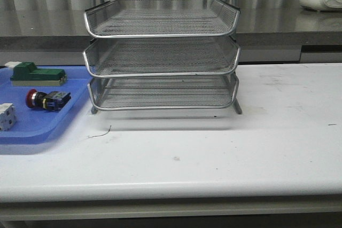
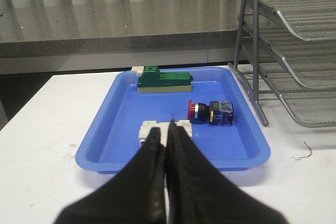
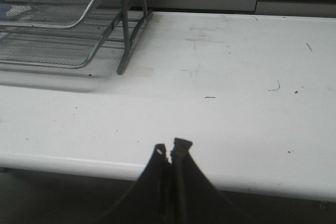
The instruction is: Place button on rack with both arms
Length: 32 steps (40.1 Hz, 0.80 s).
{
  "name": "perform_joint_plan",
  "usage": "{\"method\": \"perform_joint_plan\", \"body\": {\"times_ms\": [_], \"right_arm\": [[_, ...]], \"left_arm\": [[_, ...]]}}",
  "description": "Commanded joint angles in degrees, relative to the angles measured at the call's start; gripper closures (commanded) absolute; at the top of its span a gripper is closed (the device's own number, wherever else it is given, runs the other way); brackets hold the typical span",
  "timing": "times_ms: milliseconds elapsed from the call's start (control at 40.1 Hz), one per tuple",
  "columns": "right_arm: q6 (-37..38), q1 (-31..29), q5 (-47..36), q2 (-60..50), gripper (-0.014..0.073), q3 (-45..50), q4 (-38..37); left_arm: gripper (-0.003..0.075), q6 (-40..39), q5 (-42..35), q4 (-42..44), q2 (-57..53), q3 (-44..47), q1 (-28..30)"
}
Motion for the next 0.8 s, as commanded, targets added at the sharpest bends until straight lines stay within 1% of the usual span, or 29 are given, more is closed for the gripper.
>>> {"method": "perform_joint_plan", "body": {"times_ms": [0, 399, 523, 598, 673, 772], "right_arm": [[-0.37, -0.43, -4.66, -1.02, 0.0654, -0.26, -0.52], [-0.37, -0.43, -4.92, -1.02, 0.0654, -0.26, -0.52], [-0.37, -0.43, -6.01, -1.02, 0.0654, -0.26, -0.35], [-0.37, -0.43, -8.65, -1.02, 0.0654, -0.32, 0.11], [-0.37, -0.43, -11.48, -1.02, 0.0654, -1.38, 0.11], [-0.37, -0.43, -13.49, -1.02, 0.0654, -4.20, 0.11]], "left_arm": [[0.0739, -0.42, -4.68, -0.42, -1.22, 0.49, 0.11], [0.0739, -0.42, -5.16, -0.42, -1.22, 0.49, 0.11], [0.0739, -0.15, -8.84, 0.70, -1.22, 0.49, 0.11], [0.0739, -0.15, -12.93, 0.70, -1.22, 0.49, 0.11], [0.0739, -0.25, -20.05, 0.59, -1.22, 0.19, 0.11], [0.0739, -0.61, -23.89, -0.61, -1.22, -2.41, 0.11]]}}
